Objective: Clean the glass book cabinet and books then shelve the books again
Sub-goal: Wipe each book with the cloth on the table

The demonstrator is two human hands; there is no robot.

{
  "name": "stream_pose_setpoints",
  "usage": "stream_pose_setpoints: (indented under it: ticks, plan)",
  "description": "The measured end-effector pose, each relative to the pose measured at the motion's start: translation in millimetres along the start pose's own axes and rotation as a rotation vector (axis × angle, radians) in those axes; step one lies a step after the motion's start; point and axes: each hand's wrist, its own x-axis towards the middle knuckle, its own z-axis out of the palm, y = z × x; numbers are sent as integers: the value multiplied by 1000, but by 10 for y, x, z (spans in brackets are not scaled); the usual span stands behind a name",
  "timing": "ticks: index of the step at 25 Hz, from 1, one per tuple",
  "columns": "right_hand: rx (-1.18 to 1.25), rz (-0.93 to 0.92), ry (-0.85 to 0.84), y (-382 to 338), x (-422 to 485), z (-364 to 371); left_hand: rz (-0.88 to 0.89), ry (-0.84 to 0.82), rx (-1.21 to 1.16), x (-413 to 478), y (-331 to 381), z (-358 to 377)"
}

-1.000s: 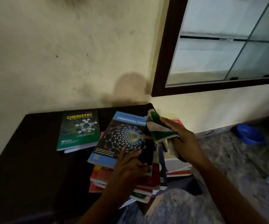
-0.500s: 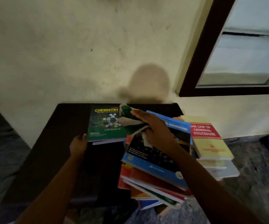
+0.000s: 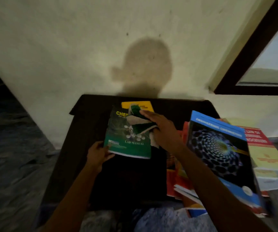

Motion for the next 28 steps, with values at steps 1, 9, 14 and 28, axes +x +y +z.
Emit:
stream_pose_setpoints:
  ticks: [1,9,14,28]
  plan:
    - [42,30,-20,-49,40,156,-22,3,-52,-82,-44,-288]
    - [101,61,-201,3,536,1582,-130,217,-74,-658,-268,-1503]
    - [-236,-126,-406,150,565,2196,-142,227,-132,-664,-271,-1519]
    - [-204,-2,-243,557,361,1767,-137,237,-116,-606,-370,-1594]
